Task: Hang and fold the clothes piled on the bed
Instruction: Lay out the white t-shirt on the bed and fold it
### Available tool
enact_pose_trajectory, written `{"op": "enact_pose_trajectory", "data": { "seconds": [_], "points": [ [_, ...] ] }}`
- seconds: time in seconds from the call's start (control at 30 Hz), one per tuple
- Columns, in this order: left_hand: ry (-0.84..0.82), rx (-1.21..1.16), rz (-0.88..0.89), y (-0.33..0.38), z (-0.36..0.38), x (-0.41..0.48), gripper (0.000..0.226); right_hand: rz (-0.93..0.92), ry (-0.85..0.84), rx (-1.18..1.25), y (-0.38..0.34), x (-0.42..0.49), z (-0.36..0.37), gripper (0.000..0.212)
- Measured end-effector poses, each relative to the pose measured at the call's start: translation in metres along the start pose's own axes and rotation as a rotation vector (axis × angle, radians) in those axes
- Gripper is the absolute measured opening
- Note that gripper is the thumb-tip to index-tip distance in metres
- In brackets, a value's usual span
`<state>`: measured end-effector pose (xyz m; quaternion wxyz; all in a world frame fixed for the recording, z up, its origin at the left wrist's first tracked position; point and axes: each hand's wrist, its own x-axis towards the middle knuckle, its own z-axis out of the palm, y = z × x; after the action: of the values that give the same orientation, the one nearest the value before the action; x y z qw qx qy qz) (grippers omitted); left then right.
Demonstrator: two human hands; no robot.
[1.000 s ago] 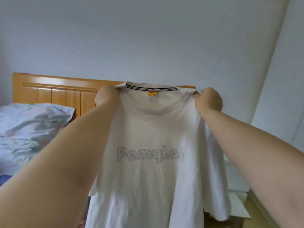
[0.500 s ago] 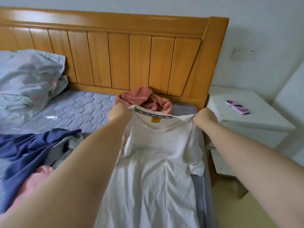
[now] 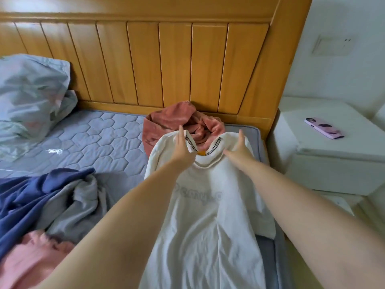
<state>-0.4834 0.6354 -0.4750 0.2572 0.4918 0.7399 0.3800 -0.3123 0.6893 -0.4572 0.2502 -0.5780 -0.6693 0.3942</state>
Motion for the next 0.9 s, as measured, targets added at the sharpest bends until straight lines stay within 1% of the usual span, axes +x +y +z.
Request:
{"op": "enact_pose_trajectory", "data": {
  "seconds": [0.03, 0.1, 0.13, 0.2, 0.33, 0.43, 0.5, 0.53, 0.6, 0.67, 0.77, 0.9],
  "points": [
    [-0.066, 0.112, 0.037, -0.012, 0.015, -0.012, 0.091, 0.020, -0.014, -0.026, 0.016, -0.006, 0.008, 0.080],
    [-0.226, 0.304, 0.039, -0.046, 0.050, -0.043, 0.089, 0.074, -0.068, -0.122, 0.058, -0.024, 0.023, 0.078],
    [-0.289, 0.397, 0.021, -0.060, 0.067, -0.063, 0.085, 0.108, -0.088, -0.173, 0.080, -0.035, 0.031, 0.076],
    [-0.355, 0.550, 0.044, -0.087, 0.097, -0.103, 0.073, 0.155, -0.108, -0.274, 0.124, -0.059, 0.045, 0.070],
    [-0.428, 0.607, 0.039, -0.115, 0.138, -0.175, 0.061, 0.151, -0.135, -0.365, 0.187, -0.124, 0.068, 0.063],
    [-0.454, 0.698, 0.078, -0.126, 0.153, -0.215, 0.060, 0.134, -0.054, -0.337, 0.218, -0.173, 0.072, 0.056],
    [-0.464, 0.693, 0.094, -0.129, 0.156, -0.236, 0.068, 0.151, 0.003, -0.208, 0.232, -0.208, 0.073, 0.053],
    [-0.476, 0.691, 0.100, -0.130, 0.156, -0.243, 0.068, 0.165, 0.031, -0.131, 0.238, -0.225, 0.073, 0.052],
    [-0.514, 0.682, 0.112, -0.130, 0.156, -0.257, 0.055, 0.161, 0.059, -0.057, 0.249, -0.255, 0.073, 0.050],
    [-0.533, 0.659, 0.121, -0.130, 0.157, -0.267, 0.056, 0.146, 0.056, -0.048, 0.253, -0.272, 0.071, 0.049],
    [-0.562, 0.587, 0.091, -0.127, 0.159, -0.281, 0.059, 0.145, 0.008, -0.039, 0.252, -0.285, 0.062, 0.049],
    [-0.569, 0.464, 0.099, -0.131, 0.160, -0.317, 0.054, 0.082, -0.042, -0.125, 0.255, -0.317, 0.051, 0.049]
  ]
}}
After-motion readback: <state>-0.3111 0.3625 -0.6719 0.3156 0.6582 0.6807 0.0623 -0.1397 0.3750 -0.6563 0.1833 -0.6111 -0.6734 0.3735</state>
